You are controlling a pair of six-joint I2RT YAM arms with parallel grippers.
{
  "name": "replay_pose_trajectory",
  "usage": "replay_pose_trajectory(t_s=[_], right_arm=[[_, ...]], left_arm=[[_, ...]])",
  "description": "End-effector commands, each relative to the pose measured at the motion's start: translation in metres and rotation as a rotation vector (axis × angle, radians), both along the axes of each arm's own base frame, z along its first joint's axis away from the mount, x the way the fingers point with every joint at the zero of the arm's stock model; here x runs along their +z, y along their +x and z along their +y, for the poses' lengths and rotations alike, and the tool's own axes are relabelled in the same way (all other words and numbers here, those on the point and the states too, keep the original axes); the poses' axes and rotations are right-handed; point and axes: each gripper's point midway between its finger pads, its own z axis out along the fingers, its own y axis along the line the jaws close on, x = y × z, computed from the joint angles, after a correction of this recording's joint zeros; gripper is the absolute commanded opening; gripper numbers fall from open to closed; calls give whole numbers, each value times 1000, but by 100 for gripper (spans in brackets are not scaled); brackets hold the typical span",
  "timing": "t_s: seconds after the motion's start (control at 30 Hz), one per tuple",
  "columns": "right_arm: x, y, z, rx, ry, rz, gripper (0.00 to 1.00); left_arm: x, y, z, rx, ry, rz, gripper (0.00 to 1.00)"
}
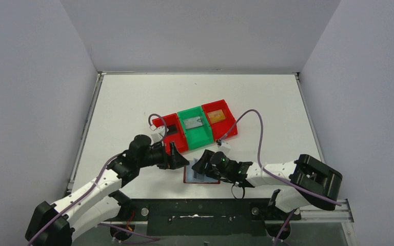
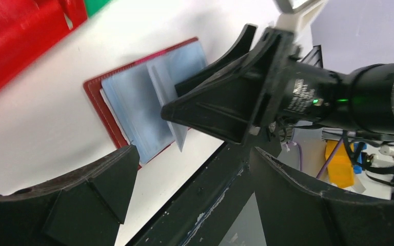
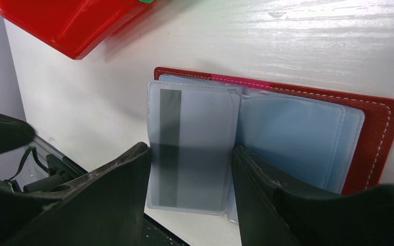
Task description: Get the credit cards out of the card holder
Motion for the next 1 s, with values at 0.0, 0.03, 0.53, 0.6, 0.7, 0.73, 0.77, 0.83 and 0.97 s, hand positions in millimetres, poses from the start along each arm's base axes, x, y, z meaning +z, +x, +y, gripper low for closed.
replay_pose_trajectory(t_s=[0.0,0.03,0.53,0.6,0.7,0.73,0.77,0.83,0.97], right_arm=[[15,6,3,-26,79,-22,48],[14,5,3,-27,76,-19,48],[6,6,4,-32,59,27,50],[7,7,4,-38,77,33,50],[6,8,4,-40,87,35,51],[5,8,3,-43,86,41,51],[4,8,3,-43,88,46,51],[4,8,4,-42,92,52,51],[2,8,3,-42,91,60,52]], left_arm=[[5,9,-23,30,-73,-22,79],[1,9,-26,33,-71,-9,78],[-10,14,-43,99,-163,41,68],[-12,6,-45,64,-172,51,67],[-16,-5,-46,11,-173,56,67],[-21,-8,-45,0,-159,61,66],[-24,-11,-44,-7,-149,64,66],[-30,-15,-40,-9,-134,71,66],[-35,-16,-39,-10,-131,70,60]])
